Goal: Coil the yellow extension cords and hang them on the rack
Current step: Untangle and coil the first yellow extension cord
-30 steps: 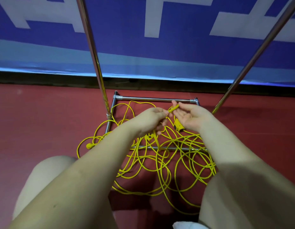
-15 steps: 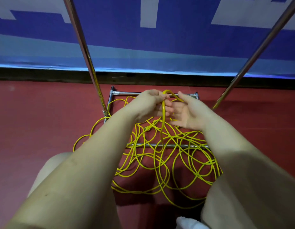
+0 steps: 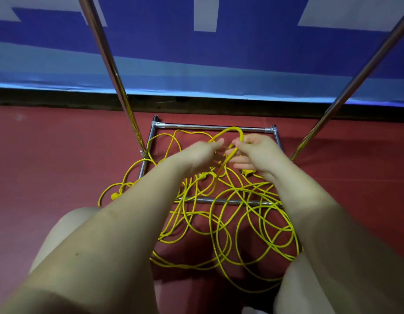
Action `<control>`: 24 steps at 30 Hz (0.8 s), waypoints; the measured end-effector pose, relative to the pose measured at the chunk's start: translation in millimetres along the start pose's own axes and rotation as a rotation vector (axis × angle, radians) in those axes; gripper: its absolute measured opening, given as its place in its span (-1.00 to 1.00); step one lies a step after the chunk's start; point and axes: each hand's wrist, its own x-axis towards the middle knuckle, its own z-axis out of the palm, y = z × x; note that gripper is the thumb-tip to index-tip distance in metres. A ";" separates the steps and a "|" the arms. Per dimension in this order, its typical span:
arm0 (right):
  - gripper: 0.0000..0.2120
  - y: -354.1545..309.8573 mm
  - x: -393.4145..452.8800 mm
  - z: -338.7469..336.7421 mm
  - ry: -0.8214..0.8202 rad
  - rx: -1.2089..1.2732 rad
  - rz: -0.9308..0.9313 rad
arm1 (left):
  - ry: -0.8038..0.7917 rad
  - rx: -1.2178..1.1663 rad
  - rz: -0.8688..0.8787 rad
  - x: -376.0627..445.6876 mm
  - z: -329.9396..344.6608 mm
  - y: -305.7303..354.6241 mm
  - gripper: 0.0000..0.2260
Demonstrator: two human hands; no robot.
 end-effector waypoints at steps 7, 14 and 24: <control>-0.83 -22.4 5.1 -14.2 0.038 0.775 0.050 | -0.025 0.488 0.038 -3.2 -9.8 -21.6 -0.47; -0.73 -19.8 11.1 -25.0 0.064 0.446 0.004 | 0.040 0.368 0.107 -4.7 -16.3 -21.1 -0.75; -0.93 8.4 -5.0 11.9 -0.183 -0.473 -0.154 | 0.120 -0.351 0.183 -8.9 -28.4 6.6 -0.82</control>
